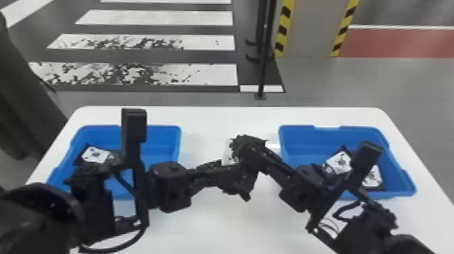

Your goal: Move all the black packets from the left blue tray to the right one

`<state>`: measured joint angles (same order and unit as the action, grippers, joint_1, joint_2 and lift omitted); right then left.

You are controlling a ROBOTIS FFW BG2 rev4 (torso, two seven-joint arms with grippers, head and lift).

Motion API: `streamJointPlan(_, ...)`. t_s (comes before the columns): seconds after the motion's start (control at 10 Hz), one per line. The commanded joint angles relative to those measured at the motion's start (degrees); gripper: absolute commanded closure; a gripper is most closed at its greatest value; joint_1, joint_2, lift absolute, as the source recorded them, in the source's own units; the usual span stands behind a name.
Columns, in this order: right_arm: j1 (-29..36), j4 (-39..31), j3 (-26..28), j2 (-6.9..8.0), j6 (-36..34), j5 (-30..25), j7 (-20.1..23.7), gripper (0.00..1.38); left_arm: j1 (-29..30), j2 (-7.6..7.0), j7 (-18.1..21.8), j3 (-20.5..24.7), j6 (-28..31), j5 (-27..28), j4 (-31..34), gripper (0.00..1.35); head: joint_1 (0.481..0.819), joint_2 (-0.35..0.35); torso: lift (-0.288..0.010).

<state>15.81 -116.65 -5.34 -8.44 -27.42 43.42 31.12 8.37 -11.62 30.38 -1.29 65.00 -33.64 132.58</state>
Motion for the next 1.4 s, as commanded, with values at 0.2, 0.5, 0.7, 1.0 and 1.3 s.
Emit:
streamJointPlan(0.2,0.1,0.3,0.1,0.0,-0.1,1.4,0.2,1.27,1.3,0.72,-1.0,1.7,-2.0,-1.9,-0.5,0.59,0.695,0.001,-0.14)
streamJointPlan(0.5,-4.6,5.6,4.3,-1.14,0.0,0.8,0.1,1.27,3.9,1.34,-1.0,5.6,-4.0,-1.7,-0.2,0.12,0.695,0.001,-0.14)
streamJointPlan(0.7,-11.5,12.9,4.8,-3.87,0.3,-0.8,0.1,1.27,5.4,1.69,-0.1,10.1,-4.7,-0.1,0.1,0.12,0.695,-0.012,-0.14)
streamJointPlan(1.0,-18.5,25.3,11.9,-4.4,1.8,-10.9,-1.3,1.27,7.1,1.95,1.6,16.3,-5.2,1.0,0.1,0.13,0.695,-0.033,-0.14)
streamJointPlan(1.3,-21.6,33.2,13.7,-4.75,1.3,-16.9,-2.9,0.84,8.6,2.22,2.1,20.4,-5.4,2.7,1.2,0.12,0.695,-0.08,-0.14)
